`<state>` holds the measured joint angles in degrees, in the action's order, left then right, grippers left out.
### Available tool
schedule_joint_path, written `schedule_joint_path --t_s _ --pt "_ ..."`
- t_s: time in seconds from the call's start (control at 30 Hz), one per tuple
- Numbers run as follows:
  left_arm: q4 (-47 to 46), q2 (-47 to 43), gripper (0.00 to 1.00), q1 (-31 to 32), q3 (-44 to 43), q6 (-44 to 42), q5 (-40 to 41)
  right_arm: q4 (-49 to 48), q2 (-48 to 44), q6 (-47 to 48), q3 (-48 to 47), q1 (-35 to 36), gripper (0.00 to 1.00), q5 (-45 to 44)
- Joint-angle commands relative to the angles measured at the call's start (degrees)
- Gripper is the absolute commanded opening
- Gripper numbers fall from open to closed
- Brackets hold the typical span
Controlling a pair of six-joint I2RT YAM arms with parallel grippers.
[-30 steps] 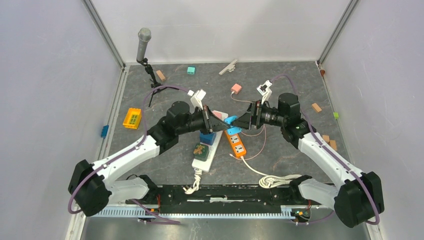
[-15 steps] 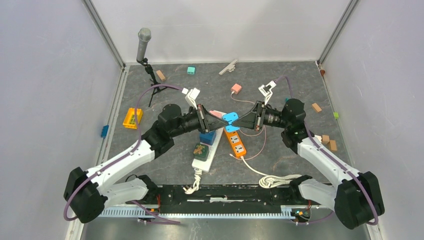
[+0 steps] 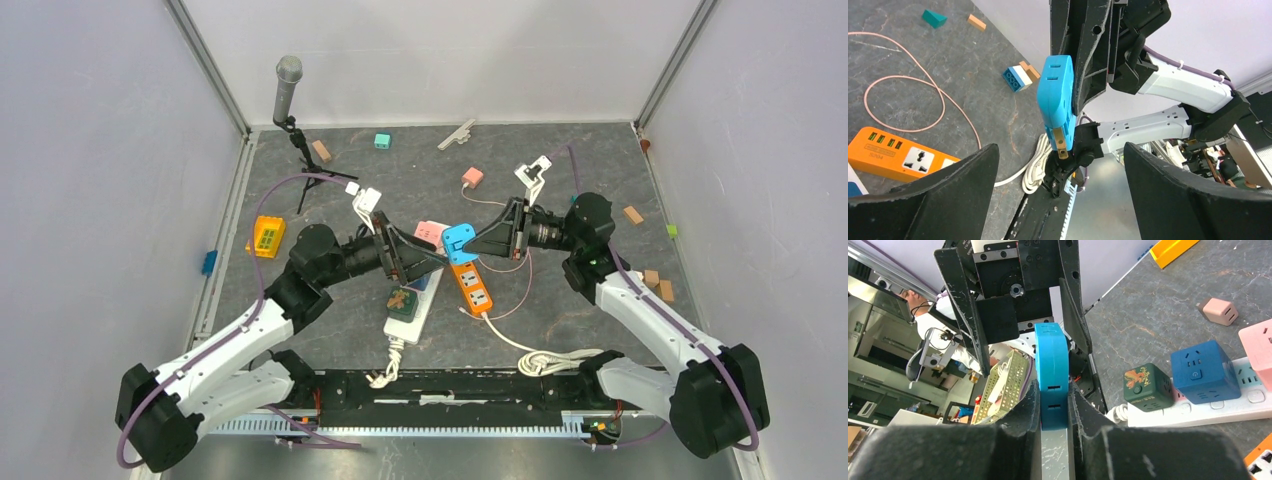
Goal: Insert the plug
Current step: Pick up the plug from the center of the board.
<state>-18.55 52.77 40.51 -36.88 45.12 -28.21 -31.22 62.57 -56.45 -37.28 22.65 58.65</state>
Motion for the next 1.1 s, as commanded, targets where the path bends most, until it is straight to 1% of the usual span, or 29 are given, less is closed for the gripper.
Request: schedule_joint_path --t_s 0.0,0.07,0.17,0.23,0.33,0.43,0.53,0.6,0.7,0.73,0.77,0.97,1.0,1.03,1.07 --pt "-2.11 -1.7 1.0 -1.37 0.02 -1.75 -2.86 7.27 -1.26 7.29 -5.63 -0.07 0.0 -0.28" --pt "-2.1 -1.02 1.0 -1.74 -0.41 -1.19 -4.04 8.92 -1.3 8.58 -6.35 -0.06 0.0 -0.22" --pt "-4.01 1.11 0.95 -1.84 -1.14 0.31 -7.25 9.15 -1.29 8.71 -6.5 -0.08 0.0 0.14" --pt "-5.42 3.0 0.89 -1.84 -1.82 1.35 -9.27 9.47 -1.3 8.81 -6.49 -0.07 0.0 0.23" --pt "-8.38 5.62 0.77 -1.81 -2.58 3.33 -11.31 9.93 -1.14 8.73 -6.4 0.05 0.0 0.36" --pt "-12.32 7.4 0.64 -1.76 -2.34 5.42 -12.04 10.19 -1.02 8.64 -6.5 0.18 0.0 0.56" --pt "-13.03 8.43 0.48 -1.78 -2.38 5.6 -12.05 10.3 -1.11 8.66 -6.83 0.28 0.0 1.05" --pt "-13.68 8.6 0.34 -1.77 -2.15 5.76 -12.13 10.43 -1.12 8.87 -6.93 0.27 0.0 1.36" --pt "-13.47 8.21 0.1 -1.75 -1.96 5.34 -12.33 11.44 -1.0 9.88 -6.93 0.26 0.0 1.4" --pt "-12.6 7.83 0.06 -1.78 -1.88 4.93 -12.17 11.82 -0.96 10.2 -6.93 0.24 0.0 1.4" --pt "-11.51 7.57 0.04 -1.75 -1.88 4.22 -12.05 12.05 -0.81 10.31 -6.93 0.28 0.0 1.31" --pt "-8.03 4.34 0.03 -1.84 -0.19 -0.03 -10.06 11.73 -0.67 9.68 -8.72 0.28 0.0 2.55" --pt "-7.06 3.74 0.1 -1.83 0.05 -1.05 -9.58 11.94 -0.62 9.97 -9.1 0.28 0.0 2.9" --pt "-5.61 3.29 0.25 -1.84 -0.03 -2.32 -9.48 12.53 -0.69 10.5 -9.36 0.22 0.0 3.14" --pt "-3.75 2.68 0.43 -1.84 -0.19 -3.5 -9.65 13.65 -0.69 11.84 -9.76 0.25 0.0 3.19"
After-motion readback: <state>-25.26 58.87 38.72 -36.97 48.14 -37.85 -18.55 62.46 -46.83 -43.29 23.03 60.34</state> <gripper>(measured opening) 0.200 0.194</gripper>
